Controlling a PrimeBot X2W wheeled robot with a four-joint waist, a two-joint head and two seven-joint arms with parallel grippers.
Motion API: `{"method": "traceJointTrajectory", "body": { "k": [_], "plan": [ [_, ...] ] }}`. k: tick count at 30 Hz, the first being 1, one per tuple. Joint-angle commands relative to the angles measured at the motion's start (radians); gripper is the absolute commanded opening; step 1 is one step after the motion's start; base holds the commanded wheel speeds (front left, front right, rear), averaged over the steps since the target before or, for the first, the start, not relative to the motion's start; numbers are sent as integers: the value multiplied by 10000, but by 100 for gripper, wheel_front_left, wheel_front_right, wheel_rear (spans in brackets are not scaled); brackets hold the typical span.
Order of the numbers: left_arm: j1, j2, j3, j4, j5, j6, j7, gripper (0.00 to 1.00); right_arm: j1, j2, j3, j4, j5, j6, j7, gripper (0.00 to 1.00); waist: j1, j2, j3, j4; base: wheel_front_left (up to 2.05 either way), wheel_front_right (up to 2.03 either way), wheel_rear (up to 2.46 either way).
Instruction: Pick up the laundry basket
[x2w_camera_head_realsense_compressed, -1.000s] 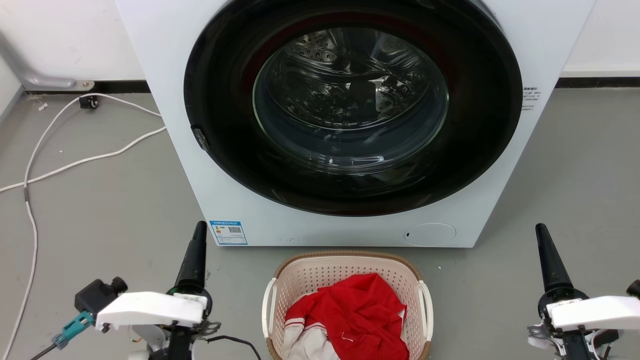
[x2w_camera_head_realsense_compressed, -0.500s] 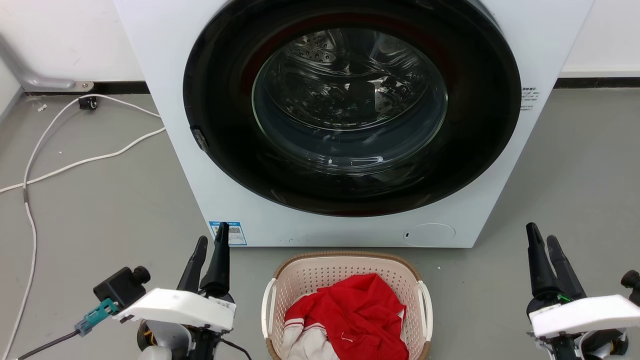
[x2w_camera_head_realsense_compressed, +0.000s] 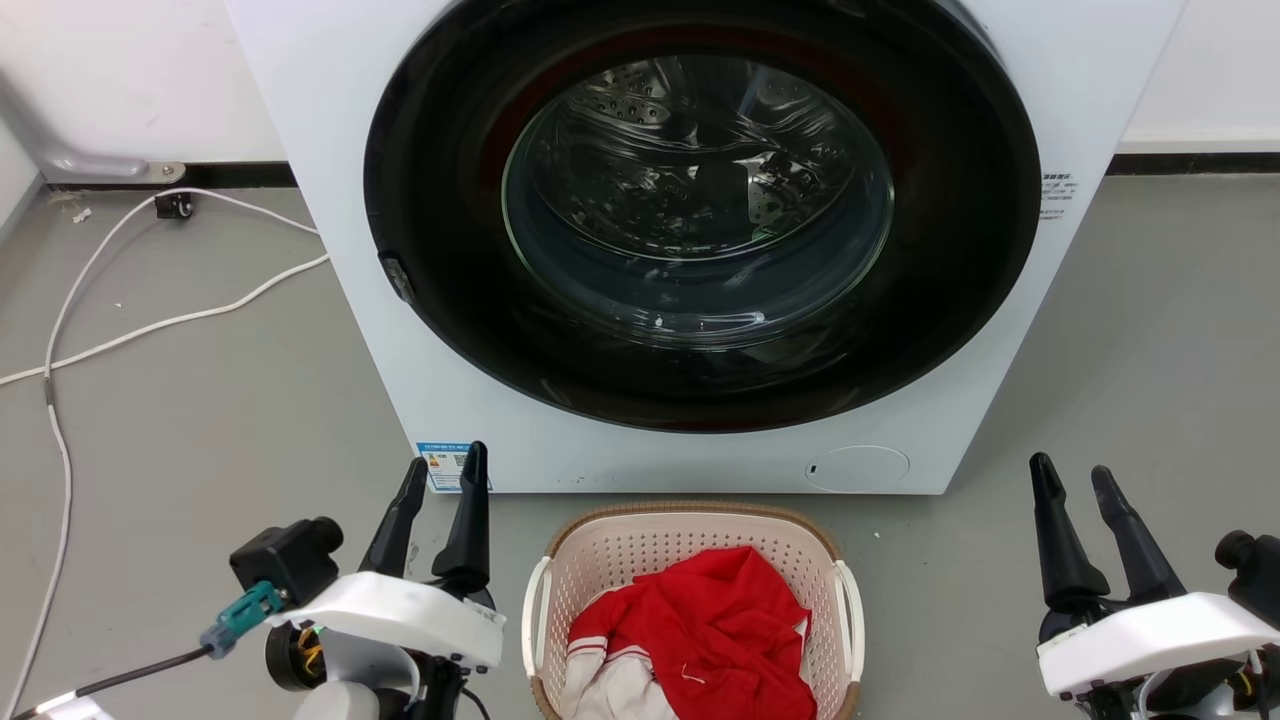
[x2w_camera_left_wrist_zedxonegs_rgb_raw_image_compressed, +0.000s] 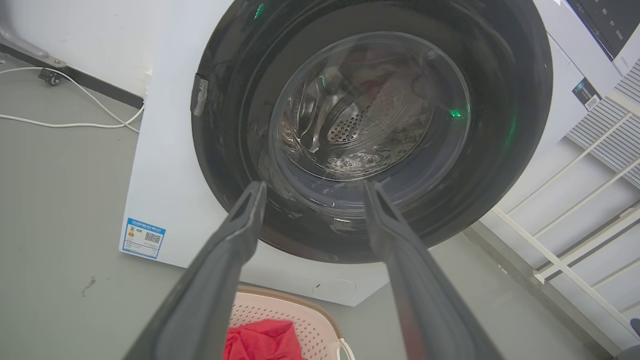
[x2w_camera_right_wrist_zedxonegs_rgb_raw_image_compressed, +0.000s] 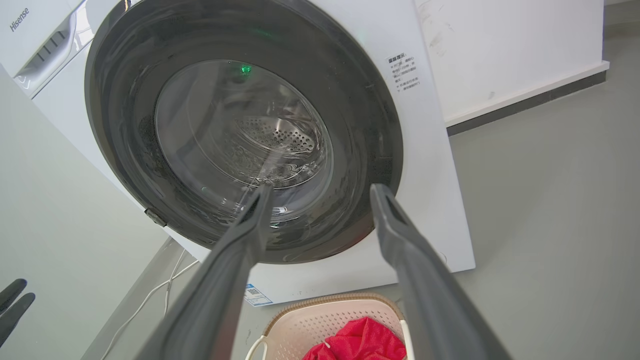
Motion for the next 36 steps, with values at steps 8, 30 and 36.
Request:
{"method": "traceJointTrajectory", "body": {
  "k": [8, 30, 36],
  "plan": [
    [-220, 81, -228, 131, 1285, 95, -297, 100, 150, 5, 16, -390, -1188, 1, 69, 100, 0, 0, -36, -48, 0, 0, 0],
    [-273, 176, -560, 470, 3479, 399, -815, 100, 510, 18, -25, -799, -3385, 0, 99, 100, 0, 0, -92, -82, 0, 0, 0],
    [-226, 185, -598, 551, 4062, 499, -985, 100, 601, 23, -16, -909, -4046, -1, 17, 100, 0, 0, -111, -78, 0, 0, 0]
  ]
}}
